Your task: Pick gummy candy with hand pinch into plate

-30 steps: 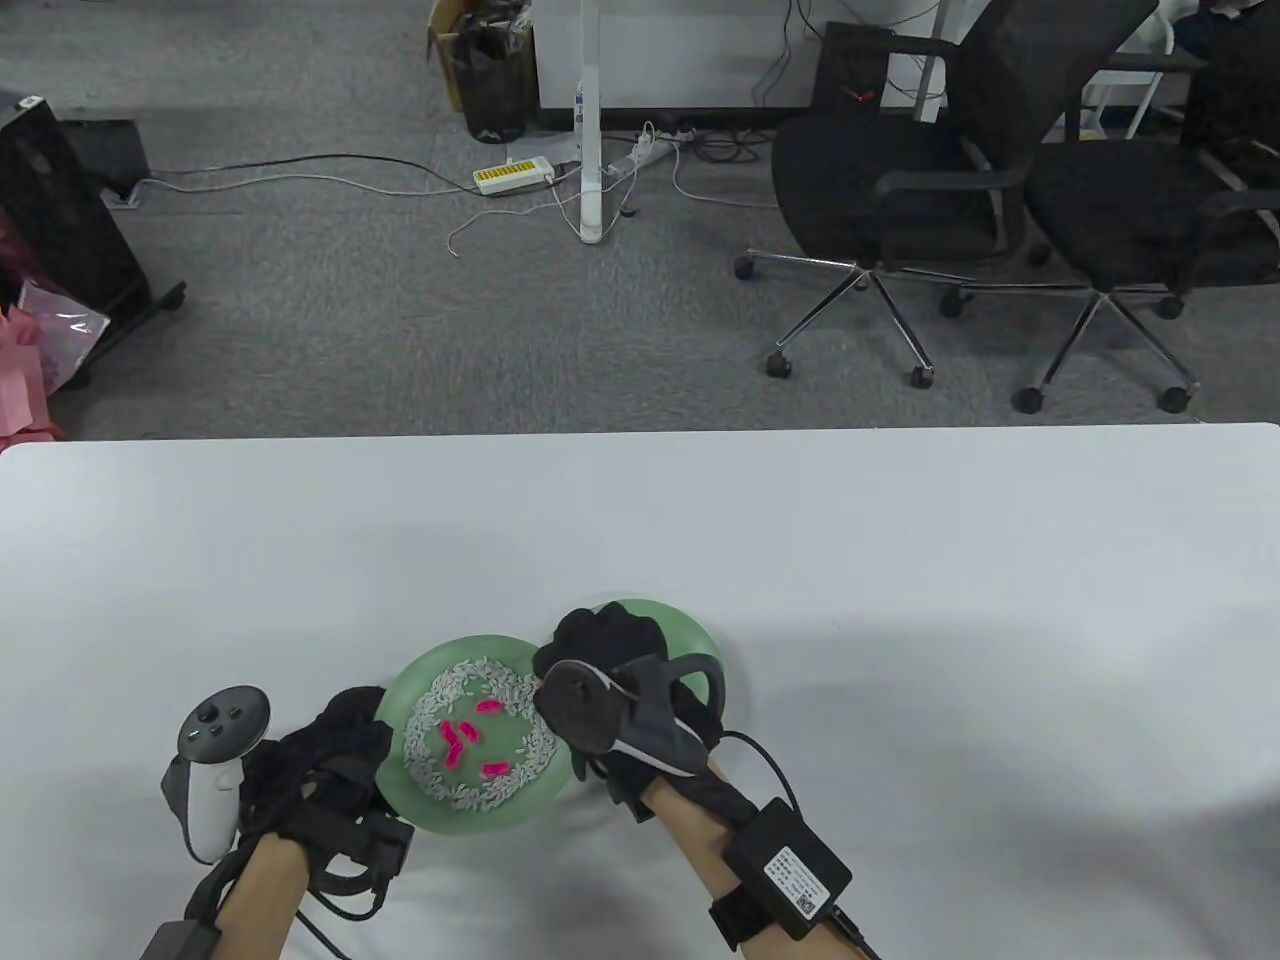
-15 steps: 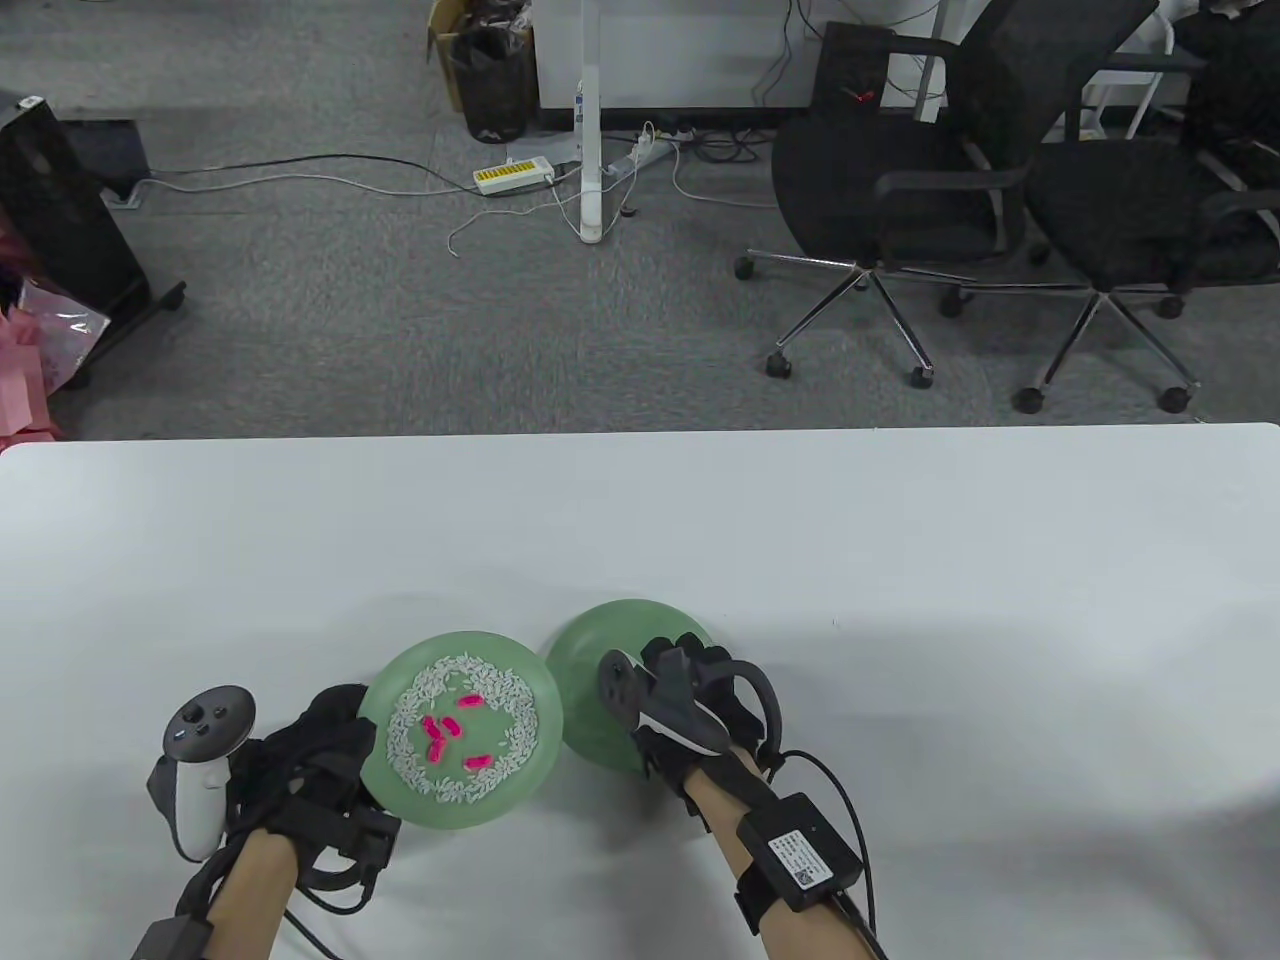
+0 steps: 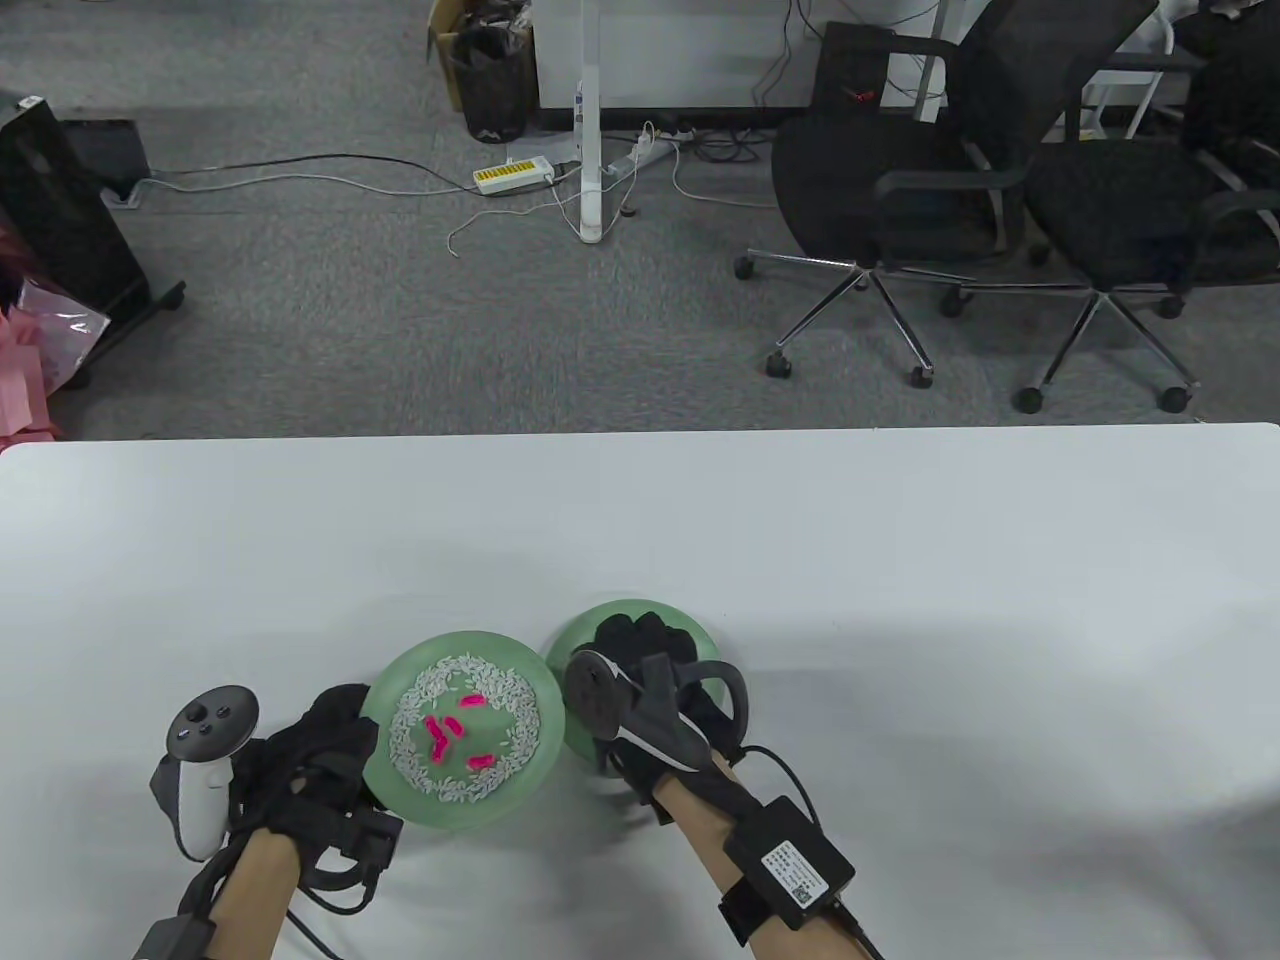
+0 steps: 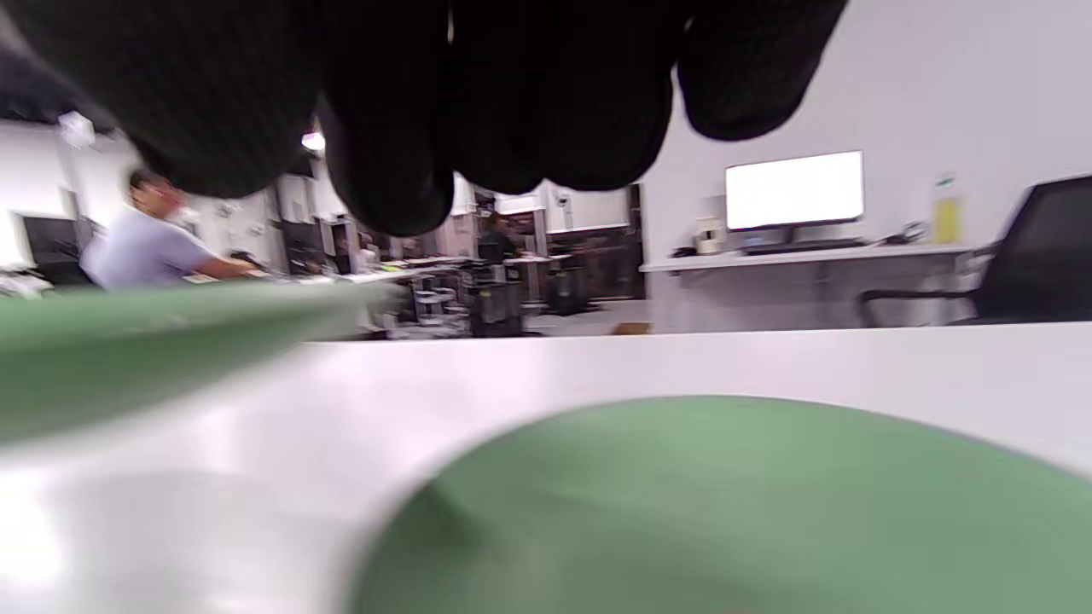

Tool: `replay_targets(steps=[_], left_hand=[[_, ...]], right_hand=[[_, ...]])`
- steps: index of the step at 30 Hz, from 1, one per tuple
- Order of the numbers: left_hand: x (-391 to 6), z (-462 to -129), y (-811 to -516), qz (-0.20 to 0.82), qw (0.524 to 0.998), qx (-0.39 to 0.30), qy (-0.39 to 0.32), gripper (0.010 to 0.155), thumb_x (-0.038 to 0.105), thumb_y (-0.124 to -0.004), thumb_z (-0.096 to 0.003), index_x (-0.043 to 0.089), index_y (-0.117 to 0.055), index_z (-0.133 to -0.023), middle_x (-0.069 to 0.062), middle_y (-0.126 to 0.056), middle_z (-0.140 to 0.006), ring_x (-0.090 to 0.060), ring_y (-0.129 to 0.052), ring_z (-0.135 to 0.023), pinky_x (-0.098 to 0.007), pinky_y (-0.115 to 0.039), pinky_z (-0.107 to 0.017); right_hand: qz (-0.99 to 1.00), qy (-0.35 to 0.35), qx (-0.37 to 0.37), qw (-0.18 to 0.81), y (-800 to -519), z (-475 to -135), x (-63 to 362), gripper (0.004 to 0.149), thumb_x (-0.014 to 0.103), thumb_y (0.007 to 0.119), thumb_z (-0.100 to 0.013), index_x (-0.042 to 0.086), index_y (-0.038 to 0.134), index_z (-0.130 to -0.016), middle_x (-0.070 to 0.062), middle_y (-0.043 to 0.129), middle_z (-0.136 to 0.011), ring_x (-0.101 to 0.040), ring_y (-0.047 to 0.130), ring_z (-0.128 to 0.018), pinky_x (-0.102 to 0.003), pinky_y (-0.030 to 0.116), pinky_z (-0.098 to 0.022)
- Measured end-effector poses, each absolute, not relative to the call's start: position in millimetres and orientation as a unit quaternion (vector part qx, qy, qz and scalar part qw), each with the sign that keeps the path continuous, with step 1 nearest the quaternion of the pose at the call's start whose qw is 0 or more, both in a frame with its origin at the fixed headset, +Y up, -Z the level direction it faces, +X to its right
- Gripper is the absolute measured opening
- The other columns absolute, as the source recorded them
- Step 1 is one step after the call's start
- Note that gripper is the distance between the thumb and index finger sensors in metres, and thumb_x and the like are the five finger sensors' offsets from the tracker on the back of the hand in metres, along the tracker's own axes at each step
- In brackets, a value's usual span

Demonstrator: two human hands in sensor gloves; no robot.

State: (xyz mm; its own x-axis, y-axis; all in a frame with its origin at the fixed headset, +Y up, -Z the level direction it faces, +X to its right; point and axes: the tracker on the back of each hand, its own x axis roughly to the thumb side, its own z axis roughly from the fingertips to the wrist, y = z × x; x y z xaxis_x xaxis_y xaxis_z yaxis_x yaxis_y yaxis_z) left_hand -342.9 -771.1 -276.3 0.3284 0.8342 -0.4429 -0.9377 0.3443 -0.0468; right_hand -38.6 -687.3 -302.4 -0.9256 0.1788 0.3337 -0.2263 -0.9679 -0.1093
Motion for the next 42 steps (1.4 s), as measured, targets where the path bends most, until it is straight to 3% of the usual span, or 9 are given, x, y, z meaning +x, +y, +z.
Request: replay_targets(steps=[8, 24, 28, 36, 42], left_hand=[[-341, -275, -771, 0.549, 0.805, -0.146, 0.173, 0.057, 0.030, -0.075, -0.0442, 0.018, -0.070, -0.100, -0.007, -0.097, -0.079, -0.029, -0.110, -0.023, -0.037, -0.092, -0.020], [-348, -276, -772, 0.567, 0.789, -0.155, 0.178, 0.057, 0.030, -0.075, -0.0441, 0.017, -0.069, -0.100, -0.008, -0.097, -0.079, -0.030, -0.110, -0.022, -0.036, -0.093, -0.019], [-347, -275, -770, 0.565, 0.791, -0.157, 0.174, 0.057, 0.030, -0.075, -0.0441, 0.017, -0.070, -0.100, -0.008, -0.096, -0.079, -0.030, -0.110, -0.022, -0.037, -0.092, -0.019], [-347, -275, -772, 0.559, 0.795, -0.150, 0.181, 0.057, 0.030, -0.075, -0.0441, 0.018, -0.070, -0.100, -0.007, -0.098, -0.078, -0.028, -0.110, -0.022, -0.036, -0.092, -0.019], [-351, -275, -775, 0.557, 0.795, -0.148, 0.189, 0.057, 0.030, -0.075, -0.0441, 0.017, -0.070, -0.100, -0.007, -0.098, -0.078, -0.029, -0.110, -0.022, -0.037, -0.092, -0.019]], right_hand=[[0.977, -0.014, 0.212, 0.026, -693, -288, -100, 0.043, 0.045, 0.090, -0.032, 0.033, 0.096, -0.073, 0.008, 0.086, -0.085, -0.023, 0.083, -0.079, -0.054, 0.065, -0.070], [0.959, -0.013, 0.283, -0.021, -696, -281, -121, 0.040, 0.040, 0.093, -0.032, 0.031, 0.098, -0.070, 0.009, 0.087, -0.082, -0.023, 0.083, -0.079, -0.055, 0.064, -0.071], [0.953, 0.017, 0.303, -0.026, -700, -284, -126, 0.042, 0.041, 0.092, -0.032, 0.026, 0.096, -0.071, 0.006, 0.085, -0.083, -0.025, 0.081, -0.080, -0.056, 0.062, -0.071], [0.952, 0.003, 0.305, -0.003, -691, -288, -121, 0.043, 0.044, 0.090, -0.031, 0.024, 0.096, -0.069, 0.005, 0.086, -0.081, -0.026, 0.080, -0.079, -0.056, 0.062, -0.071], [0.966, 0.002, 0.257, 0.035, -674, -309, -83, 0.043, 0.044, 0.090, -0.032, 0.024, 0.096, -0.069, 0.005, 0.086, -0.081, -0.026, 0.080, -0.079, -0.057, 0.062, -0.071]])
